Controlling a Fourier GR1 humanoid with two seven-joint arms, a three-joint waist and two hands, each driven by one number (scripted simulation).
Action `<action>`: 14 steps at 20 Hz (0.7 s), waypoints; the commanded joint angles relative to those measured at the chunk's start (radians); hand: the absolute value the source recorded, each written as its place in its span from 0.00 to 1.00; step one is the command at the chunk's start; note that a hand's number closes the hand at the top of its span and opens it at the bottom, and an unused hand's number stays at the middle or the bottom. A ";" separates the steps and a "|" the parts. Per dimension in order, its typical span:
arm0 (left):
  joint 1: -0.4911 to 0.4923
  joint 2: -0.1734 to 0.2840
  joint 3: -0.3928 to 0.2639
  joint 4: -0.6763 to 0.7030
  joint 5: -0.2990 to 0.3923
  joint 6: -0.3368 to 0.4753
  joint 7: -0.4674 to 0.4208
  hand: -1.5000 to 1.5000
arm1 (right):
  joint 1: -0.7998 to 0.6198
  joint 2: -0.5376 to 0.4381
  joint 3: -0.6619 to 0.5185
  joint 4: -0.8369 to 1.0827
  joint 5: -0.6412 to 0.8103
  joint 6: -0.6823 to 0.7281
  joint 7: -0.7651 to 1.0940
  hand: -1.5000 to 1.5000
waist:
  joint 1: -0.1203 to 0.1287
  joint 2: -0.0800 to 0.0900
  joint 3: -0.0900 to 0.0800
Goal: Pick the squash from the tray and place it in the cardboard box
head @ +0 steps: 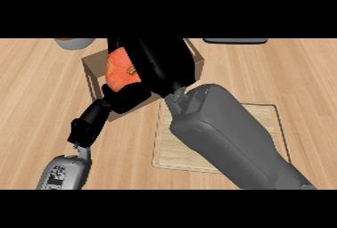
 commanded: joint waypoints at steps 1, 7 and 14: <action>0.006 -0.027 -0.023 -0.011 -0.021 0.021 0.018 0.50 | -0.114 0.000 -0.031 0.189 0.017 -0.054 -0.045 1.00 | 0.003 0.001 0.000; 0.012 -0.028 -0.026 0.031 -0.031 0.018 -0.053 0.50 | -0.168 0.000 0.015 0.496 0.017 -0.203 -0.180 1.00 | 0.017 0.006 0.000; -0.001 0.012 0.004 0.046 -0.013 -0.021 -0.075 0.50 | -0.147 0.000 0.090 0.697 -0.138 -0.308 -0.243 1.00 | 0.035 0.012 -0.001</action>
